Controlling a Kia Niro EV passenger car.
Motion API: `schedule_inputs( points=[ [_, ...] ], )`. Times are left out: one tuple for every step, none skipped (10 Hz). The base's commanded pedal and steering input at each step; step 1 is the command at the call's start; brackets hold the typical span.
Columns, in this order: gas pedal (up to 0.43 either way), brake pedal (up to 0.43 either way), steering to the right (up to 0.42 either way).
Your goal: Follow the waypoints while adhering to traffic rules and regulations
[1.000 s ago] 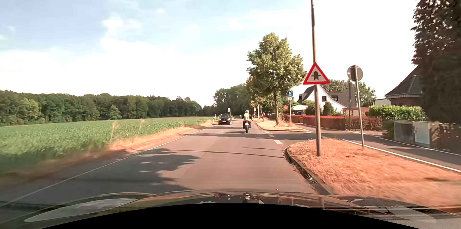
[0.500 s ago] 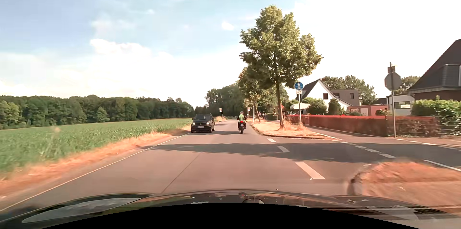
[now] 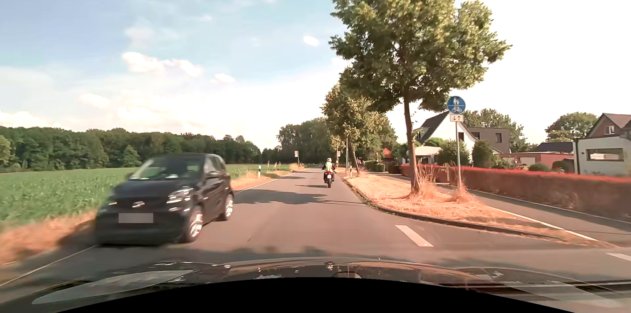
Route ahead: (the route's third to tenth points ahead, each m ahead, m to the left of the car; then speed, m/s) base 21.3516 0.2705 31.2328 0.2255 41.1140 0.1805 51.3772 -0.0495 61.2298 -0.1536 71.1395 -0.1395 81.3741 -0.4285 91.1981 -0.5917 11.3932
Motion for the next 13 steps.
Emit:
schedule_inputs(
  points=[
    [0.197,0.0,-0.003],
    [0.197,0.0,-0.004],
    [0.197,0.0,-0.005],
    [0.197,0.0,-0.005],
    [0.22,0.0,-0.005],
    [0.228,0.0,-0.005],
    [0.228,0.0,-0.005],
    [0.228,0.0,-0.005],
    [0.228,0.0,-0.005],
    [0.228,0.0,-0.004],
    [0.228,0.0,-0.003],
    [0.228,0.0,-0.003],
    [0.228,0.0,-0.003]
  ],
)
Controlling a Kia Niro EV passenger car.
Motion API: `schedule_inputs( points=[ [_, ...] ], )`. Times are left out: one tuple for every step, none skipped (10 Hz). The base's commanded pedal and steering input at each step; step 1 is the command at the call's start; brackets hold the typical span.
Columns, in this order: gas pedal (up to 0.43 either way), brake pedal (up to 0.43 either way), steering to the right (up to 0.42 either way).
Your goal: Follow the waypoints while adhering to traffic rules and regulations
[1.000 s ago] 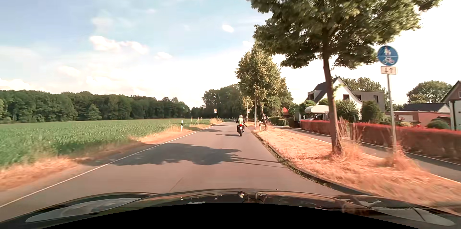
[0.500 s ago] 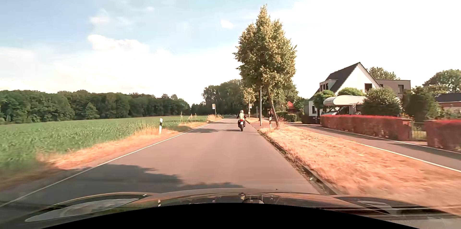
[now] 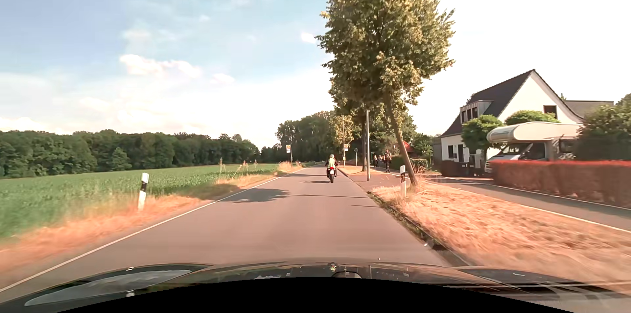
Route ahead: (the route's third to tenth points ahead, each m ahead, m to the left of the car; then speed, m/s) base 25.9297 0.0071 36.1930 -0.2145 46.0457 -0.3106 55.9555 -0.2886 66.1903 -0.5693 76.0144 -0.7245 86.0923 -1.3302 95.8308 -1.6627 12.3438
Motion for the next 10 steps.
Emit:
schedule_inputs(
  points=[
    [0.228,0.0,-0.002],
    [0.22,0.0,-0.001],
    [0.22,0.0,-0.001],
    [0.22,0.0,0.0],
    [0.209,0.0,0.0],
    [0.197,0.0,0.003],
    [0.177,0.0,0.003],
    [0.177,0.0,0.003],
    [0.157,0.0,0.002],
    [0.157,0.0,0.001]
  ],
)
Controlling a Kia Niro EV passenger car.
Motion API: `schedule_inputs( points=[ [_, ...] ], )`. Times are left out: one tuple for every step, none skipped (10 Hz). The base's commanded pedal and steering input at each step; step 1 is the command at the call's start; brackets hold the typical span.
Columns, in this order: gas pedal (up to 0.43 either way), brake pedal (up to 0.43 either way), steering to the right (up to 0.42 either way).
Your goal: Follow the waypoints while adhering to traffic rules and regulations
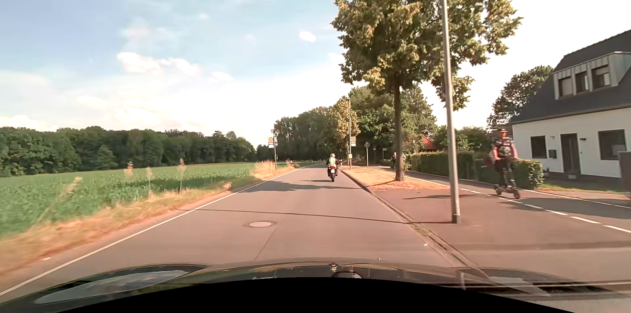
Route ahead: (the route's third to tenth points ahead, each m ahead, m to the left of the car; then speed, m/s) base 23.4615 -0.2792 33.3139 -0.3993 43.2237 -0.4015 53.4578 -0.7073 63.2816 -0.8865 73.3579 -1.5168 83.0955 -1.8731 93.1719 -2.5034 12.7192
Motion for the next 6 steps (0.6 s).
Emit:
schedule_inputs(
  points=[
    [0.157,0.0,0.001],
    [0.157,0.0,0.001],
    [0.157,0.0,0.001],
    [0.15,0.0,0.001],
    [0.15,0.0,0.0],
    [0.15,0.0,-0.001]
  ],
)
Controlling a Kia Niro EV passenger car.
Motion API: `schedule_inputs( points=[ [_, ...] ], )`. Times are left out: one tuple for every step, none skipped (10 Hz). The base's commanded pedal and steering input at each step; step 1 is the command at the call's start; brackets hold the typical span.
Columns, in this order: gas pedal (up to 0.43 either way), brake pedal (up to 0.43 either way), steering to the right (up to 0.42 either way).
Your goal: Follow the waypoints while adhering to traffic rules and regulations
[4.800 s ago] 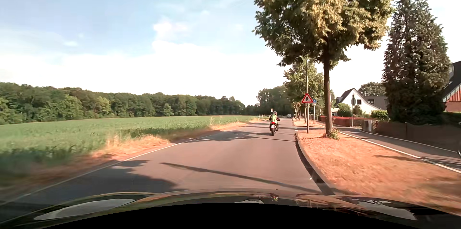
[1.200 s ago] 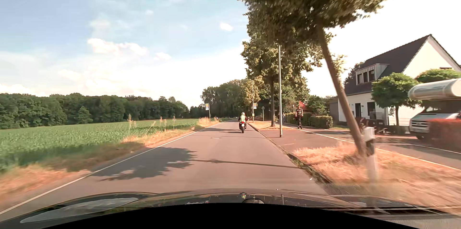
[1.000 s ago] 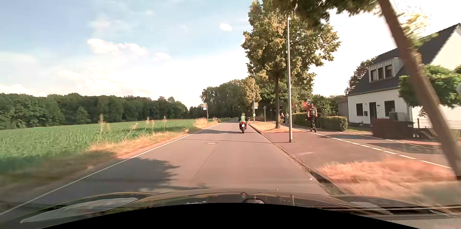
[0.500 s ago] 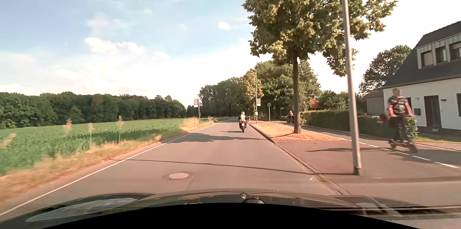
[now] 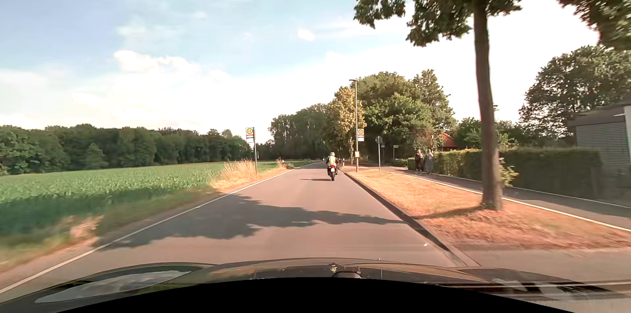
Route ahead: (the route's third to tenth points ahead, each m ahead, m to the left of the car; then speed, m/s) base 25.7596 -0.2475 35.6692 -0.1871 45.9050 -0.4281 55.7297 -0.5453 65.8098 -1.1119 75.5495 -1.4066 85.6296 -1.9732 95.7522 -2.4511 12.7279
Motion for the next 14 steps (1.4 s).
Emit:
schedule_inputs(
  points=[
    [0.138,0.0,-0.001],
    [0.138,0.0,-0.001],
    [0.138,0.0,0.0],
    [0.138,0.0,0.0],
    [0.138,0.0,-0.001],
    [0.138,0.0,-0.001],
    [0.138,0.0,-0.001],
    [0.138,0.0,-0.001],
    [0.138,0.0,-0.001],
    [0.047,0.0,-0.001],
    [0.0,0.0,0.0],
    [0.0,0.0,0.0],
    [0.0,0.0,0.0],
    [0.0,0.0,0.0]
  ],
)
